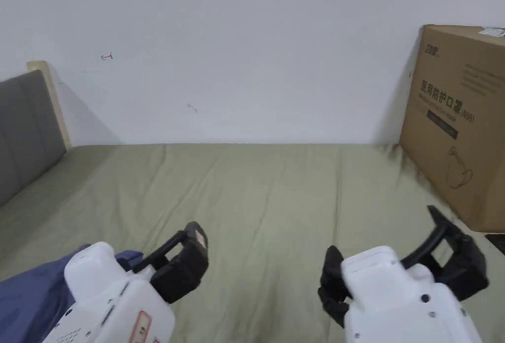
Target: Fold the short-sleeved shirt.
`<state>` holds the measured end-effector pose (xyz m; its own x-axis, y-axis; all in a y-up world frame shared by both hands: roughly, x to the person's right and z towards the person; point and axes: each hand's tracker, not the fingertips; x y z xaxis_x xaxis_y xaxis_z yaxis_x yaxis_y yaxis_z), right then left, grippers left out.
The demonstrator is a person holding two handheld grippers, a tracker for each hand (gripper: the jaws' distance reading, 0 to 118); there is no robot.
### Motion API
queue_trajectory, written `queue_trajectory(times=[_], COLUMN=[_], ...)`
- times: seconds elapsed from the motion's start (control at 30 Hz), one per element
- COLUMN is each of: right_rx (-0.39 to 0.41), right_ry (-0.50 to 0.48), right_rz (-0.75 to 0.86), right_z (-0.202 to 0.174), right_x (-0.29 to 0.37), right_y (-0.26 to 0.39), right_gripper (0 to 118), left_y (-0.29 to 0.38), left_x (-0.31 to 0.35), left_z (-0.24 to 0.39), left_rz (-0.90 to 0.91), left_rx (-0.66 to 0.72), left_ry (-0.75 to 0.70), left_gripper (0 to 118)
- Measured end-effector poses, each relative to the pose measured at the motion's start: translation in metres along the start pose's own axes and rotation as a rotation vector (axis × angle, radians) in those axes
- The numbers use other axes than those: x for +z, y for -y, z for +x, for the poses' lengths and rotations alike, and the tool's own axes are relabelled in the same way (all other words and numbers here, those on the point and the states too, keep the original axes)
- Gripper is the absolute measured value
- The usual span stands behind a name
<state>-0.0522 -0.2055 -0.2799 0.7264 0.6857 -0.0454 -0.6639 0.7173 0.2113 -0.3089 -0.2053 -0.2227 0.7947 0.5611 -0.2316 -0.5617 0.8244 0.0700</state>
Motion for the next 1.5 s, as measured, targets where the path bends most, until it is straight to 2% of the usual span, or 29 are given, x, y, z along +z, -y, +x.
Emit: queue_trajectory(times=[0.07,0.13,0.17,0.23,0.33,0.4,0.47,0.53,0.57,0.67,0.77,0.87,0.97,1.0,1.13,1.2,1.23,1.27,1.3,1.33,1.4,1.47,1.5], right_rx=[0.153,0.267,0.29,0.238,0.041,-0.148,-0.386,-0.579,-0.657,-0.775,-0.798,-0.784,-0.752,-0.748,-0.702,-0.675,-0.667,-0.663,-0.664,-0.66,-0.678,-0.683,-0.687], right_ry=[-0.036,-0.079,-0.099,-0.125,-0.115,-0.12,-0.143,-0.155,-0.149,-0.142,-0.114,-0.092,-0.05,-0.043,-0.005,0.014,0.026,0.041,0.035,0.043,0.048,0.031,0.036], right_rz=[0.027,0.032,0.029,0.006,-0.027,-0.058,-0.093,-0.132,-0.171,-0.212,-0.207,-0.185,-0.16,-0.151,-0.139,-0.151,-0.151,-0.158,-0.16,-0.186,-0.196,-0.221,-0.216], right_z=[-0.022,-0.039,-0.046,-0.046,-0.029,-0.007,0.016,0.03,0.034,0.039,0.039,0.043,0.044,0.045,0.043,0.041,0.039,0.037,0.037,0.035,0.035,0.037,0.037], right_x=[0.002,0.003,0.003,0.002,-0.004,-0.009,-0.013,-0.015,-0.016,-0.013,-0.008,-0.007,-0.004,-0.003,0.001,0.001,0.003,0.005,0.005,0.003,0.001,-0.003,-0.003], right_y=[0.004,0.012,0.015,0.015,0.007,0.003,0.003,0.01,0.016,0.033,0.039,0.038,0.032,0.031,0.024,0.021,0.02,0.018,0.016,0.016,0.019,0.021,0.021], right_gripper=[118,118,118,118,118,118,118,118,118,118,118,118,118,118,114,112,98,76,45,21,19,5,3], left_y=[0.008,0.015,0.018,0.02,0.012,0.002,-0.009,-0.013,-0.012,0.002,0.009,0.003,0.0,-0.002,-0.011,-0.009,-0.007,-0.005,-0.004,-0.003,-0.001,0.001,0.003], left_x=[-0.004,-0.009,-0.012,-0.012,-0.01,-0.009,-0.007,-0.003,-0.002,0.005,0.005,0.003,0.002,0.003,0.009,0.009,0.009,0.009,0.01,0.01,0.01,0.011,0.012], left_z=[-0.015,-0.029,-0.032,-0.032,-0.017,-0.003,0.02,0.038,0.049,0.067,0.07,0.067,0.067,0.067,0.064,0.067,0.068,0.068,0.067,0.067,0.067,0.067,0.067], left_rz=[-0.04,-0.097,-0.113,-0.106,-0.057,-0.041,-0.011,0.013,0.025,0.075,0.044,-0.022,0.005,0.006,0.002,0.007,0.012,0.026,0.032,0.03,0.022,0.015,0.017], left_rx=[0.082,0.179,0.195,0.177,0.0,-0.111,-0.247,-0.397,-0.497,-0.717,-0.745,-0.658,-0.647,-0.643,-0.587,-0.626,-0.67,-0.678,-0.679,-0.68,-0.68,-0.685,-0.691], left_ry=[-0.025,-0.041,-0.042,-0.069,-0.096,-0.078,-0.055,-0.029,-0.029,-0.073,-0.046,0.006,-0.054,-0.067,0.021,-0.035,-0.067,-0.067,-0.062,-0.062,-0.054,-0.042,-0.038], left_gripper=[116,116,116,116,116,116,116,116,116,116,116,116,115,112,83,79,52,30,13,9,3,0,0])
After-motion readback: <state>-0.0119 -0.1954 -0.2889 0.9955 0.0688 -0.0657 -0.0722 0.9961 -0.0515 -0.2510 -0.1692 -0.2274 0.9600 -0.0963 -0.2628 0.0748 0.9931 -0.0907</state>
